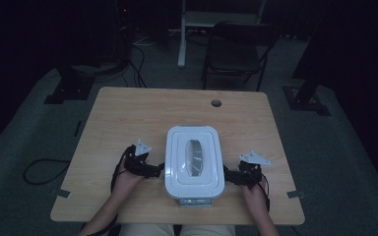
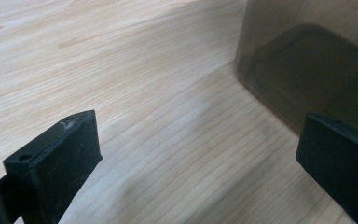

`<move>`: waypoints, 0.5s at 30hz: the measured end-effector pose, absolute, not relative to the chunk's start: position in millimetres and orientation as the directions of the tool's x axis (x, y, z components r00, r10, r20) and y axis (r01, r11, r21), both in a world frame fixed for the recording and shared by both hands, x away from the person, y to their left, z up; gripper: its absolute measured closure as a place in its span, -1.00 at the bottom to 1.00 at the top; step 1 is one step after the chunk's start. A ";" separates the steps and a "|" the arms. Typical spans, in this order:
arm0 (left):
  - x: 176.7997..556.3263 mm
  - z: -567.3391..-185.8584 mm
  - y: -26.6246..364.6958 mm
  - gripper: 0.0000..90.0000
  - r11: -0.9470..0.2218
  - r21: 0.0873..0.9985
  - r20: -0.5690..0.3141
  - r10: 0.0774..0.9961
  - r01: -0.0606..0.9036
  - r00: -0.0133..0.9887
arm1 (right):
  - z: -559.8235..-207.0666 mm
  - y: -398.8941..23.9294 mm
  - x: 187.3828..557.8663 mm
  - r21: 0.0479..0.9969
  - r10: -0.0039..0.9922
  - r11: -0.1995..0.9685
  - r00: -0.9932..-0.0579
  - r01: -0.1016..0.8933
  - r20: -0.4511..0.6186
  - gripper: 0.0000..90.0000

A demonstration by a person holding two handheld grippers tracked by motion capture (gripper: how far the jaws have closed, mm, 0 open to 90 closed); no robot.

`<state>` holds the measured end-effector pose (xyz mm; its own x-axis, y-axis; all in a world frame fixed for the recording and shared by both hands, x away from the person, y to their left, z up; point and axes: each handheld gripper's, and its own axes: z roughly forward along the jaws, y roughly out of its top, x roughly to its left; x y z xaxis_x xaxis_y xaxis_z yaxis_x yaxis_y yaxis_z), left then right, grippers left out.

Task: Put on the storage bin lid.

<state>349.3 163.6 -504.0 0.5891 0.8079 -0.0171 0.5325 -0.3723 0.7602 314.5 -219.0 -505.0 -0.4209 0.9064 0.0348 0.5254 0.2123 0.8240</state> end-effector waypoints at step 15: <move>344.2 -505.1 200.6 -0.99 -0.327 0.748 -0.037 0.848 0.577 0.529 | -510.3 -245.5 306.4 0.816 0.931 0.198 -0.366 0.543 0.017 -0.73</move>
<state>344.2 200.6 -505.1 0.5292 0.8477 -0.0373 0.5773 -0.3275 0.7480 306.4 -245.5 -510.3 -0.3655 0.9306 0.0174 0.5431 0.1981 0.8159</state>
